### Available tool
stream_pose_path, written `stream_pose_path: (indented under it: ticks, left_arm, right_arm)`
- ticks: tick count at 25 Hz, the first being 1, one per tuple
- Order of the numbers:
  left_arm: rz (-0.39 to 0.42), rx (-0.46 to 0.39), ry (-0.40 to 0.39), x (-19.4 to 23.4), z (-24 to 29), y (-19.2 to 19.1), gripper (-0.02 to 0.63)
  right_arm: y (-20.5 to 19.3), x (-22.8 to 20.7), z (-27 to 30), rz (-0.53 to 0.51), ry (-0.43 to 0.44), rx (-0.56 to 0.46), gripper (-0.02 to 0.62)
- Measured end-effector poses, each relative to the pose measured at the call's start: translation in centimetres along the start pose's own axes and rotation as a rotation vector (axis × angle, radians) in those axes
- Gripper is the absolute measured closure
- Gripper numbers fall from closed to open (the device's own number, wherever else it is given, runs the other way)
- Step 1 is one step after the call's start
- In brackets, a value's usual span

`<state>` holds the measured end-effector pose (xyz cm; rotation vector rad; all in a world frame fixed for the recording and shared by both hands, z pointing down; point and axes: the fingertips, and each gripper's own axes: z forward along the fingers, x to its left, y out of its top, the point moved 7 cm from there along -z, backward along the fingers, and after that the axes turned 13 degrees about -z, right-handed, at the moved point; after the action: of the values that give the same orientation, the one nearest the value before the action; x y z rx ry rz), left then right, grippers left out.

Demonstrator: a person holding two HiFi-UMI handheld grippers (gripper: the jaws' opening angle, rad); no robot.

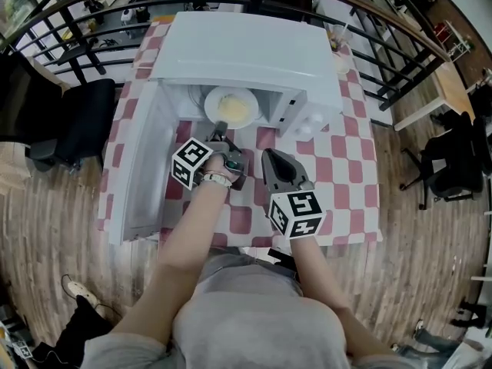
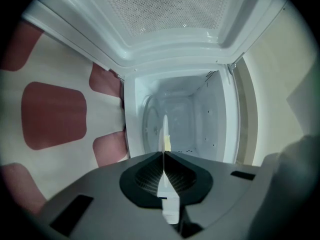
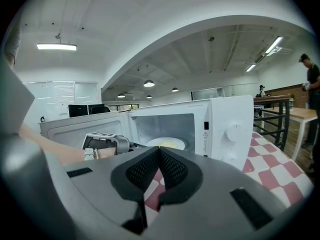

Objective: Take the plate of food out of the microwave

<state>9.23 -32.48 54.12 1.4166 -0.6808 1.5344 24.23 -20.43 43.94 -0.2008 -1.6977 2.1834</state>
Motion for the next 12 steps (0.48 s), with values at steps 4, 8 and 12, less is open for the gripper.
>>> stream_pose_path:
  ticks: [4, 8, 12]
  left_arm:
    - [-0.002, 0.003, -0.009, -0.3, -0.8, 0.0, 0.594]
    - [-0.001, 0.009, -0.017, -0.5, -1.6, -0.2, 0.594]
    - [0.010, 0.017, -0.030, -1.0, -2.6, -0.4, 0.594]
  right_arm:
    - [0.3, 0.5, -0.3, -0.004, -0.002, -0.011, 0.571]
    - [0.6, 0.8, -0.7, -0.007, -0.007, -0.023, 0.571]
    - [1.0, 1.3, -1.1, -0.012, -0.006, -0.039, 0.571]
